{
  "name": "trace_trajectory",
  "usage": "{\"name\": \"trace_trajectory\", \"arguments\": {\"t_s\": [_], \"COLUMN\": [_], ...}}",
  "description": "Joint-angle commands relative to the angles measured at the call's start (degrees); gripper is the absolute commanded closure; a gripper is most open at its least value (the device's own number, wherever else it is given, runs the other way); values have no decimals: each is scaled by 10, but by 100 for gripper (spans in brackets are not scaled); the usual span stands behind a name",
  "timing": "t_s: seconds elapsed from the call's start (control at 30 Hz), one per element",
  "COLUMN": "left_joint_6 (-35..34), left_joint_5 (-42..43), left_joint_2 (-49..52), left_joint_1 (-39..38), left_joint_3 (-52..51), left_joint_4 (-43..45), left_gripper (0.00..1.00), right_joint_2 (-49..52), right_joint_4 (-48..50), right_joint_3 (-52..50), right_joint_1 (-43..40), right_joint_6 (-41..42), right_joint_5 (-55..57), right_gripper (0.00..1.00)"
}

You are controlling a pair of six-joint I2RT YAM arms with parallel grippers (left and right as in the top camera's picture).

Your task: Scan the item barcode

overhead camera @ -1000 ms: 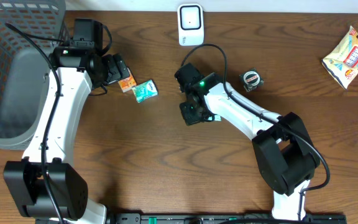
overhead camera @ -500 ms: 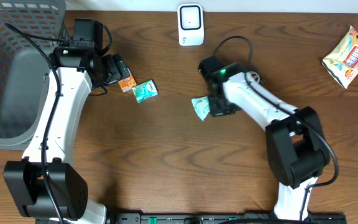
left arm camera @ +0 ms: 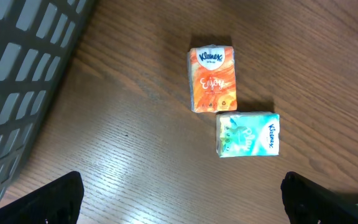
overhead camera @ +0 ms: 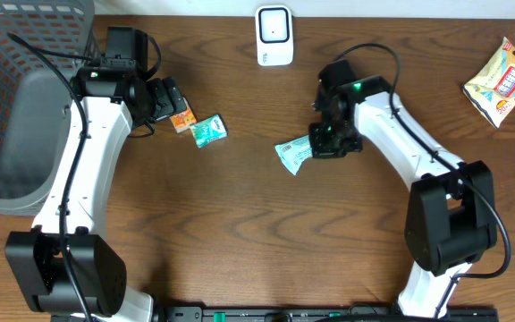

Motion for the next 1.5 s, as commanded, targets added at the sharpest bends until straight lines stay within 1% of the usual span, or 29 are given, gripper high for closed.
{"name": "trace_trajectory", "arguments": {"t_s": [0.0,0.17,0.27,0.53,0.67,0.73,0.8,0.93,1.13,1.27,1.47], "left_joint_6": [4,4,4,3,3,3,3,3,3,3,4], "left_joint_5": [-7,-7,-7,-7,-7,-7,-7,-7,-7,-7,-7], "left_joint_2": [3,3,3,3,3,3,3,3,3,3,3], "left_joint_1": [2,2,2,2,2,2,2,2,2,2,2], "left_joint_3": [3,3,3,3,3,3,3,3,3,3,3], "left_joint_4": [-2,-2,-2,-2,-2,-2,-2,-2,-2,-2,-2], "left_gripper": [0,0,0,0,0,0,0,0,0,0,0], "right_joint_2": [-10,-10,-7,12,15,16,16,16,16,13,-28], "right_joint_4": [-1,4,16,19,42,66,111,175,238,226,202], "right_joint_3": [-9,-20,-20,-22,-24,-24,-24,-24,-24,-13,3], "right_joint_1": [26,43,42,42,41,40,35,27,21,20,4], "right_joint_6": [-33,32,53,55,55,55,55,54,46,46,46], "right_joint_5": [-3,94,116,115,116,116,120,141,144,122,86], "right_gripper": [99,99,98,97,97,97,95,98,99,99,91]}}
